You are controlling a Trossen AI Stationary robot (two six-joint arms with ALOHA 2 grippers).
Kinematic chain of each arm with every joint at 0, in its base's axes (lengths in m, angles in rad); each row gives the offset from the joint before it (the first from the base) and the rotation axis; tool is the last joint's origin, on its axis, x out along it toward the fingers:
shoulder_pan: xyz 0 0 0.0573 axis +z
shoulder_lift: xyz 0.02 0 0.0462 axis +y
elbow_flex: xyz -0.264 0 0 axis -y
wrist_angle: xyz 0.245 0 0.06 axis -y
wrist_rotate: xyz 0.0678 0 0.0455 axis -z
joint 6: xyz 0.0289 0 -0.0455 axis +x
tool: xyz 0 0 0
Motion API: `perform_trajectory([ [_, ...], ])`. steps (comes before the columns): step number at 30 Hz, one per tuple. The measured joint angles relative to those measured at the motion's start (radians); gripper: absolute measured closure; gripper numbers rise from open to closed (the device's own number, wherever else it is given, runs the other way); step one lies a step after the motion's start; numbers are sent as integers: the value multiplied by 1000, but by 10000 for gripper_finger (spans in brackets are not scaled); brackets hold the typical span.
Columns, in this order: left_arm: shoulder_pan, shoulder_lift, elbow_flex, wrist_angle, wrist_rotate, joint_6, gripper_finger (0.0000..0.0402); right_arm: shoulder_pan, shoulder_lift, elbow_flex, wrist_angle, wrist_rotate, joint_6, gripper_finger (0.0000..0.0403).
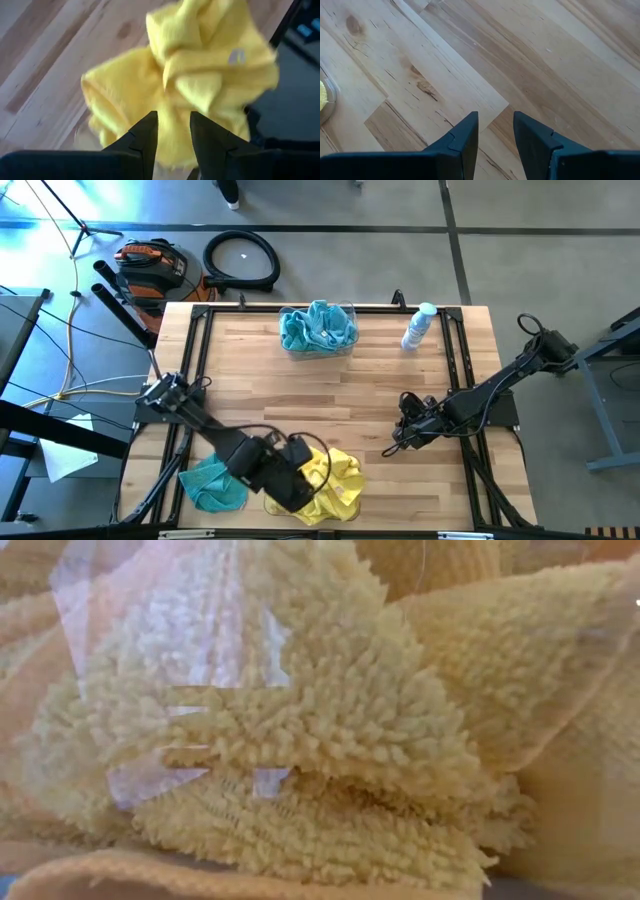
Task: Sort microfiber towel by color & place in baskets
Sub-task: Put the blue microfiber towel into the top transparent bin
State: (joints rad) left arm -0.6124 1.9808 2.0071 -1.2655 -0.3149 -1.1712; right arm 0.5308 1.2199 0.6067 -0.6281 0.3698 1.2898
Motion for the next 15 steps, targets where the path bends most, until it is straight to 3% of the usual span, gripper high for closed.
perform_trajectory([
  [10, -118, 8, 0, -304, 143, -240, 300, 0, 0, 0, 0, 0, 0, 285],
  [15, -162, -3, -59, -305, 222, -326, 294, 0, 0, 0, 1, 1, -1, 285],
])
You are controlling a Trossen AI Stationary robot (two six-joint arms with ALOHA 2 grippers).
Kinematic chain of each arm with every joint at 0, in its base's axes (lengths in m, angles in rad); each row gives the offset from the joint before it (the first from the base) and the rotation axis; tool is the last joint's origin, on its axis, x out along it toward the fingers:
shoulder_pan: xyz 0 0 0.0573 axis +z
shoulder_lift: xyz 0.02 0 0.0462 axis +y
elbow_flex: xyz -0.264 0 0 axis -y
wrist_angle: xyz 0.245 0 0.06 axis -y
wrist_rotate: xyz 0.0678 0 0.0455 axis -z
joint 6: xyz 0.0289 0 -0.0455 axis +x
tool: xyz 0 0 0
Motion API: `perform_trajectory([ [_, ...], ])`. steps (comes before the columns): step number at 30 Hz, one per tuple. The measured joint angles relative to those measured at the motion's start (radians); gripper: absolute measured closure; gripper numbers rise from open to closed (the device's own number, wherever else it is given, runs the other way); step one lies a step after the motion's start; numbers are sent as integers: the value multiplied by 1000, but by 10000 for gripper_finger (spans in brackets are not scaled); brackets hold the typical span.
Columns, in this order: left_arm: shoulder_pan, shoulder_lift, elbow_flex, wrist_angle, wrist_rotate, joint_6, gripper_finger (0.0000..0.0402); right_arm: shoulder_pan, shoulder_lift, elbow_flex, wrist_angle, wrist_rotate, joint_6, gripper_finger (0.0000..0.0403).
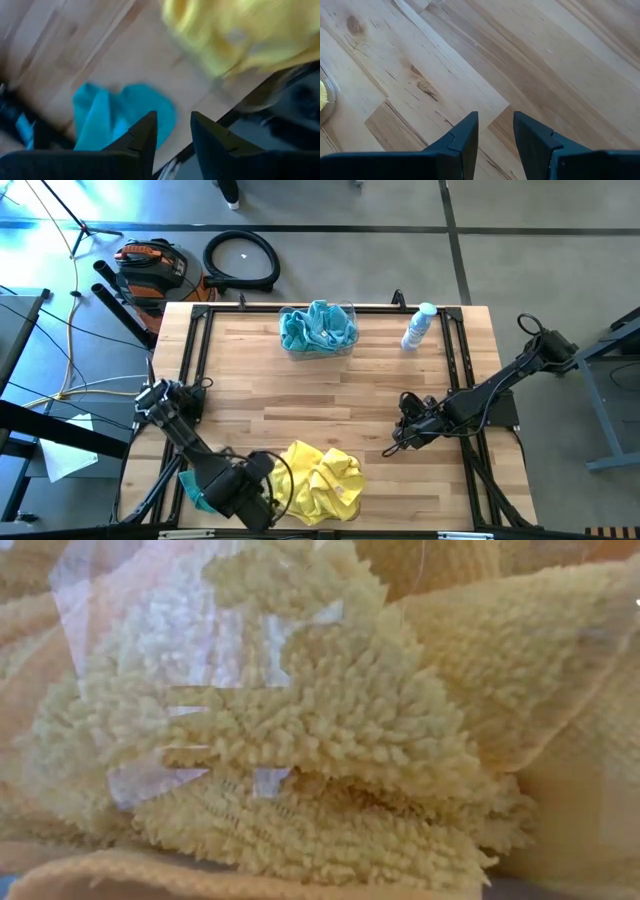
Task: Sort microfiber towel by color & place in baskets
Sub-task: Put the blue microfiber towel into the top transparent bin
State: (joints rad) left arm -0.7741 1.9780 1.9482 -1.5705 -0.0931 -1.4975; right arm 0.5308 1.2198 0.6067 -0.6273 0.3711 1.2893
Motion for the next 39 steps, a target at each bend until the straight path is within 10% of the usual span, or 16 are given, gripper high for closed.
perform_trajectory([
  [18, -100, -101, -513, 407, 236, -183, 202, 0, 0, 0, 11, 2, -12, 285],
  [34, -145, -169, -927, 857, 416, -319, 203, 0, 0, 0, 18, -1, -7, 285],
  [39, -144, -175, -962, 917, 428, -309, 257, 0, 0, 0, 18, -1, -7, 285],
])
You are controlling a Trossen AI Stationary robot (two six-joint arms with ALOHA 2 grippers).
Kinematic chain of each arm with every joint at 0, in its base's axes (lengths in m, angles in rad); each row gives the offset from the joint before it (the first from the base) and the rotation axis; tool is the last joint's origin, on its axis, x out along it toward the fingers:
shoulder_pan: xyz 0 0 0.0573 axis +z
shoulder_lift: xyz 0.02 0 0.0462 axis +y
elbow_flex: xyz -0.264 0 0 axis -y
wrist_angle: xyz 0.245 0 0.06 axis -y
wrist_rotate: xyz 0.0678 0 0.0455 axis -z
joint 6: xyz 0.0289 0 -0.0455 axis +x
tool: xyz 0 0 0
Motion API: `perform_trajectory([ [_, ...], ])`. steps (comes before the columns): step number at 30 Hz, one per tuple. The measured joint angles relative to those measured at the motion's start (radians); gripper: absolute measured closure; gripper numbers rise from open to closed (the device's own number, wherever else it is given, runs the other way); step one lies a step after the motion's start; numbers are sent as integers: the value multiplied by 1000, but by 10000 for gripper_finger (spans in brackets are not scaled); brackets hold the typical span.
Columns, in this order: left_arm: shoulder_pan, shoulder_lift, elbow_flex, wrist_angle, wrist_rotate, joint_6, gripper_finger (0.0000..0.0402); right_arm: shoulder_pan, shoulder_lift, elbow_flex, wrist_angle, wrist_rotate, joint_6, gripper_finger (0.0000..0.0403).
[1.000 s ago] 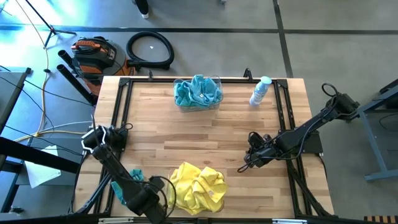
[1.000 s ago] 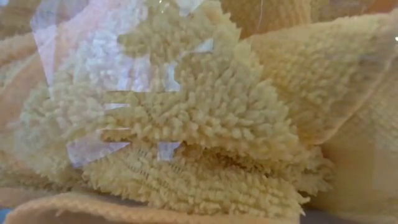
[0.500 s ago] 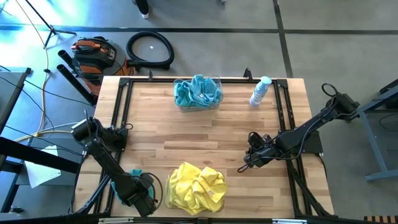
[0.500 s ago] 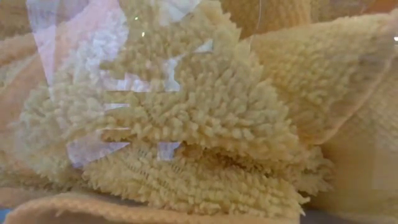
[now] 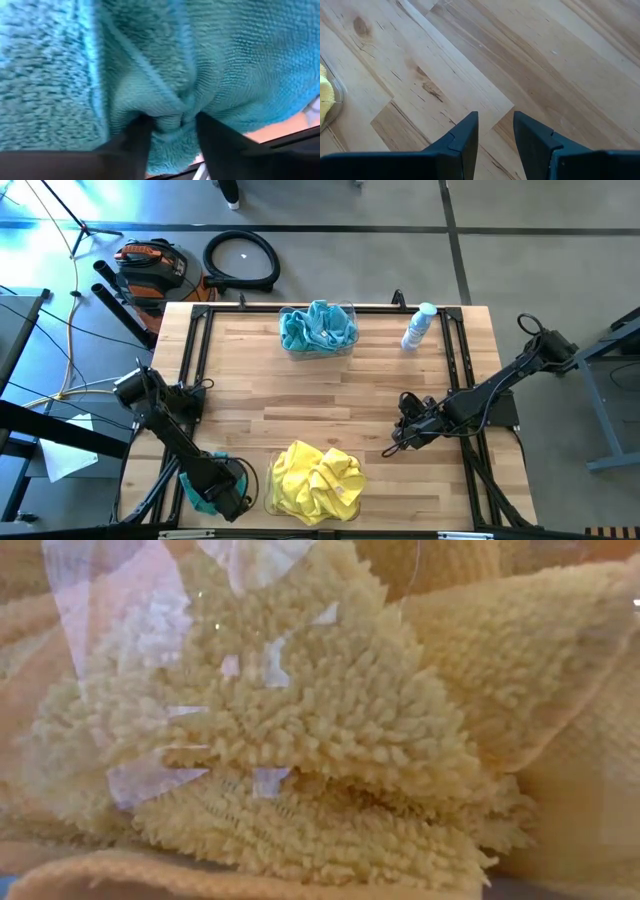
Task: Sort microfiber towel by color & place in baskets
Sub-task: Put the blue microfiber towel into the top transparent bin
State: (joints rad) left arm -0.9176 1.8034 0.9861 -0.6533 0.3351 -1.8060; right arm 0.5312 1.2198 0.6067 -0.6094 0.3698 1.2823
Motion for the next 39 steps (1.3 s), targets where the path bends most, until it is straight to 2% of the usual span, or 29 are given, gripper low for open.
perform_trajectory([
  [4, 2, 1, -1, -11, 1, 4, 357, 0, 0, 0, 0, 5, 0, 285],
  [6, 6, 2, -1, -15, 0, -24, 389, 0, 0, 0, 0, 17, 0, 285],
  [10, 31, -21, 20, -76, -51, -49, 388, 0, 0, 0, 0, 24, -1, 285],
  [17, 104, -145, 119, -304, -280, -55, 400, 0, 0, 0, 0, 24, -7, 285],
  [24, 215, -257, 165, -407, -475, 26, 401, 0, 0, 0, 0, 24, -8, 285],
  [30, 367, -310, 187, -457, -562, 229, 401, 0, 0, 0, 0, 24, -5, 285],
  [33, 460, -327, 202, -449, -573, 361, 401, 0, 0, 0, 1, 24, -1, 285],
  [39, 618, -331, 268, -450, -584, 693, 401, 0, 0, 0, 13, 24, 0, 285],
])
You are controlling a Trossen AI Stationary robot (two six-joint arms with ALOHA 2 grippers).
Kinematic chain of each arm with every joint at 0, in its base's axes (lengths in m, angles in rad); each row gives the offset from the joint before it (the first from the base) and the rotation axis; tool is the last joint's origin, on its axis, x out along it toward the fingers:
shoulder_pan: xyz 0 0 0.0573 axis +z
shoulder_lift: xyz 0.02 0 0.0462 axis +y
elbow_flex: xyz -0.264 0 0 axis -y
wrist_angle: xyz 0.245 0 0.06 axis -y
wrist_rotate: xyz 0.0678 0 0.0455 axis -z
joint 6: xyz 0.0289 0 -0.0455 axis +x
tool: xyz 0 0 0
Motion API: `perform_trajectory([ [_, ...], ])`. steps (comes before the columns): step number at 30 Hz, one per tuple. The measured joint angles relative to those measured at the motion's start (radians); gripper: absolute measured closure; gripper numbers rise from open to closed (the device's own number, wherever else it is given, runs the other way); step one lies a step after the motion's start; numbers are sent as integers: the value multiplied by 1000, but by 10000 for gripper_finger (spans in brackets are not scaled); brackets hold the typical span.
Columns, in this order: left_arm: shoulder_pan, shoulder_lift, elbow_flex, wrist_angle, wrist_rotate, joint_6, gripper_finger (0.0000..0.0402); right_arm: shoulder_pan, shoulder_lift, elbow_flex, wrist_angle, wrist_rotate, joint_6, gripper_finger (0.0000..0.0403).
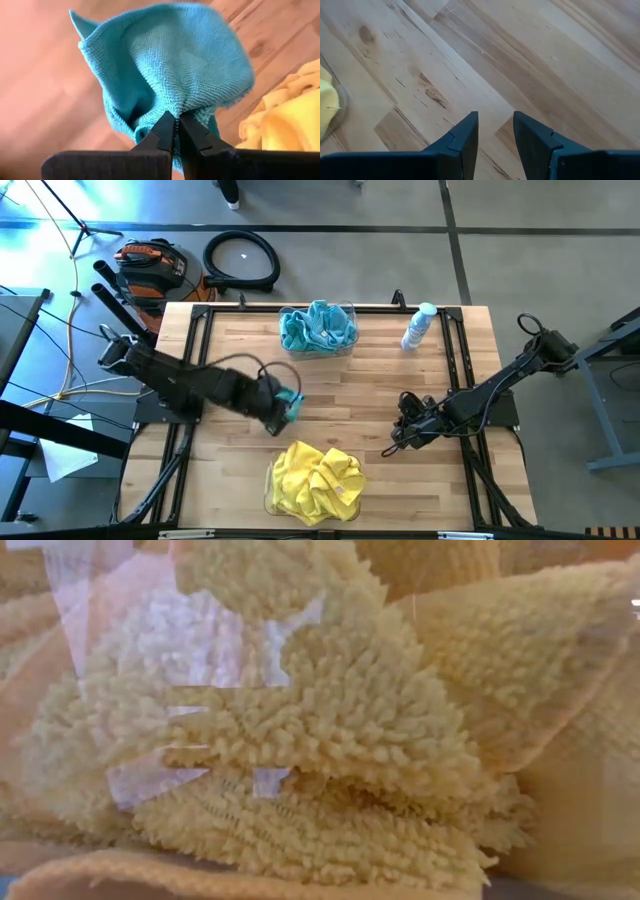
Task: Sort microfiber towel by color & place in baskets
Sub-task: Put the blue microfiber towel into the top transparent bin
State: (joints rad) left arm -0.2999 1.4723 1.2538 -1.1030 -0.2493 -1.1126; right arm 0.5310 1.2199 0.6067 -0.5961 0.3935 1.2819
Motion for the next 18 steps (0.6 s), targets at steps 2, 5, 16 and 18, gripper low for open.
perform_trajectory([
  [2, 52, 0, 28, 1, 1, 124, 401, 0, 0, 0, 7, 0, 0, 285],
  [5, 135, 0, 79, -1, 1, 289, 401, 0, 0, 0, 34, 0, 0, 285],
  [16, 452, -2, 256, 2, 3, 789, 401, 0, 0, 0, 75, 0, 7, 285],
  [18, 510, -2, 258, 1, 23, 846, 401, 0, 0, 0, 85, 0, 35, 285],
])
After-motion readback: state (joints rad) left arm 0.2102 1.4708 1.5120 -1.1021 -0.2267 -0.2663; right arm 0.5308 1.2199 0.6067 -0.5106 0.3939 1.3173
